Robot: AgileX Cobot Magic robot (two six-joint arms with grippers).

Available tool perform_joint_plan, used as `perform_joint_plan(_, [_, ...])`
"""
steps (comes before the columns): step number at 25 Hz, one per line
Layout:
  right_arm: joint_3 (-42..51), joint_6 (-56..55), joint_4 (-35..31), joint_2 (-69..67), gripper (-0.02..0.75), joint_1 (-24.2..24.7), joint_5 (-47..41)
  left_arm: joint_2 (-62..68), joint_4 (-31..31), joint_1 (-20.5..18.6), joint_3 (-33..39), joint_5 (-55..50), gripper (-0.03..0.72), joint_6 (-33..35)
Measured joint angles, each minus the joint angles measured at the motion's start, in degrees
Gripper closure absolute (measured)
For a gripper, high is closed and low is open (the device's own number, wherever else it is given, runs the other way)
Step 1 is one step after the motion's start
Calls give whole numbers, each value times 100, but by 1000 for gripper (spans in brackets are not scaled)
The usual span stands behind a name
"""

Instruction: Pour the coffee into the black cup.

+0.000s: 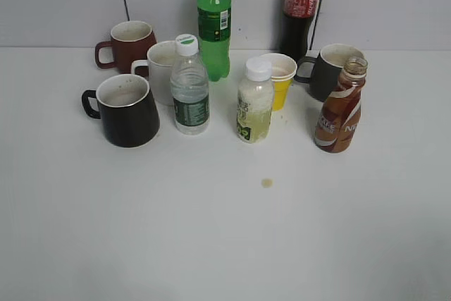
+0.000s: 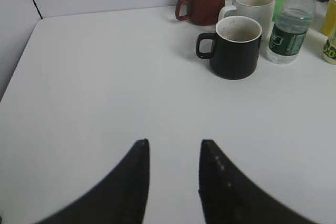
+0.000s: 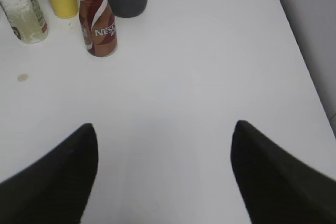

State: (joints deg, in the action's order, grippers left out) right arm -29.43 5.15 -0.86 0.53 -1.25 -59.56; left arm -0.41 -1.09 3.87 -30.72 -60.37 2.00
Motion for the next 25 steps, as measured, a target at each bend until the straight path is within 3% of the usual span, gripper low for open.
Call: perform_joint_plan(25, [0,-4,0,0,147,0,0,0,0,0,0,0,437,0])
